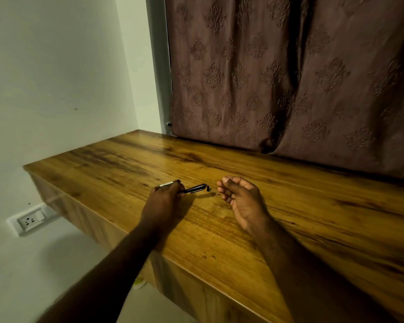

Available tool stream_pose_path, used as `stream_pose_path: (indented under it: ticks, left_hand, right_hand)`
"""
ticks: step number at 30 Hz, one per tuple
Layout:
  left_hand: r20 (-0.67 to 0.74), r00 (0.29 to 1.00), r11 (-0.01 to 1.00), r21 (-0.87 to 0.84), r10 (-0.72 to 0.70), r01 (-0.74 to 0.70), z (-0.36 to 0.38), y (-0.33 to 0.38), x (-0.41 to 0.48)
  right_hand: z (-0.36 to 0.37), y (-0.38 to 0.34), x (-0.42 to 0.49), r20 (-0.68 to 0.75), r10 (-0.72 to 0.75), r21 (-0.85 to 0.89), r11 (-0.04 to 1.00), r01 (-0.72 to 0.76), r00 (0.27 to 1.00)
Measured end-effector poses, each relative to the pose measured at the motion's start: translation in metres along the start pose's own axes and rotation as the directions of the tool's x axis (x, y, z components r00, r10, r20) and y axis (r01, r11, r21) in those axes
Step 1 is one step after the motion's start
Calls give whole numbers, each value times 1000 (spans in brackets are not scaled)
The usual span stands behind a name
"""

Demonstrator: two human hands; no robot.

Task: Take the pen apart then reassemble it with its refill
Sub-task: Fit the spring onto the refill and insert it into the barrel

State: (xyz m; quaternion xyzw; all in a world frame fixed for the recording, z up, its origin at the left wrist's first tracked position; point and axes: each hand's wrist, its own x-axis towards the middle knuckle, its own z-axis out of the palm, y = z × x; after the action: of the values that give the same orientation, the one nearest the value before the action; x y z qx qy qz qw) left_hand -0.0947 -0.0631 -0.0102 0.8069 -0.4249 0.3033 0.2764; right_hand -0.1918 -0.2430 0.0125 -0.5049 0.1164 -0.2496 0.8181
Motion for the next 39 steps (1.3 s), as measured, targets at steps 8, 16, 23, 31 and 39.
stream_pose_path:
  ticks: [8, 16, 23, 31, 39]
  left_hand:
    - [31, 999, 1000, -22, 12, -11, 3, -3, 1]
    - [28, 1000, 1000, -12, 6, -6, 3, -1, 0]
    - [14, 1000, 999, -40, 8, -7, -1, 3, 1]
    - [3, 1000, 997, -72, 23, -23, 0, 1, 2]
    - [12, 1000, 999, -47, 24, -23, 2, 0, 1]
  right_hand:
    - [3, 3, -1, 47, -7, -38, 999, 9, 999]
    - [3, 3, 0, 33, 5, -28, 1000, -4, 999]
    - [4, 4, 0, 42, -1, -53, 999, 3, 999]
    - [5, 6, 1, 48, -21, -87, 996, 25, 999]
    - [4, 8, 1, 65, -17, -112, 993, 24, 998]
